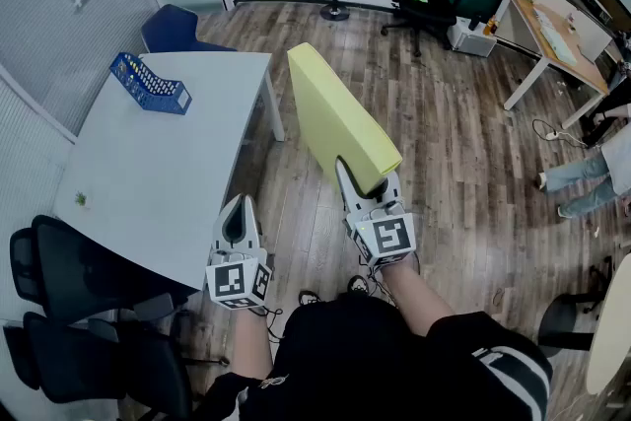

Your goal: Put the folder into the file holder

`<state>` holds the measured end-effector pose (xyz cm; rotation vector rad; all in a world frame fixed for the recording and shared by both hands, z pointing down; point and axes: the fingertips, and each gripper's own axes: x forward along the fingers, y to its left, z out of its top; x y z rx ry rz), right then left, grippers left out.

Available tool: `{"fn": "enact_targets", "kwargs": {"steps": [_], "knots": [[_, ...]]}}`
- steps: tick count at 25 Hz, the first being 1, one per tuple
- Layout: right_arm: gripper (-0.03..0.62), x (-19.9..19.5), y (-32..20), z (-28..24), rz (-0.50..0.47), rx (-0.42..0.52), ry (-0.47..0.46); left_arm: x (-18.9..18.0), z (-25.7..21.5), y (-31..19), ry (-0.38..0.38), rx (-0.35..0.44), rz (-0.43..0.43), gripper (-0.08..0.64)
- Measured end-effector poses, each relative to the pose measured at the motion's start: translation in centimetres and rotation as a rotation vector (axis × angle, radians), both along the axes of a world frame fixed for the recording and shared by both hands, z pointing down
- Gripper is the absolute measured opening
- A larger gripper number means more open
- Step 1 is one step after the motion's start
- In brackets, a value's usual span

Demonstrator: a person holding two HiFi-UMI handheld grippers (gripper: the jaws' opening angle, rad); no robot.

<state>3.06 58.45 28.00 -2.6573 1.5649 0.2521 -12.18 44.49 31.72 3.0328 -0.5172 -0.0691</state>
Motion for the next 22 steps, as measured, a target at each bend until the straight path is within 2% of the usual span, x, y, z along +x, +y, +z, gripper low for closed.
{"fn": "enact_targets", "kwargs": {"steps": [7, 12, 17, 22], "knots": [[0.150, -1.7, -1.4, 1.5, -0.001, -0.021, -0.026, -1.9, 1.5, -0.9, -0.017, -0.012, 0.029, -0.003], [0.150, -1.8, -1.8, 2.8, 0.005, -0.050, -0.044, -2.1, 2.9, -2.0, -0.031, -0.042, 0.019, -0.003], [0.150, 0.0, -3.6, 3.4, -0.007, -0.062, -0.044, -0.1, 3.8, -3.8, -0.045, -0.056, 0.012, -0.003], [0.150, 4.1, -6.8, 3.1, -0.034, -0.039, -0.039, 4.0, 3.3, -6.1, -0.047, -0.033, 0.009, -0.003]]}}
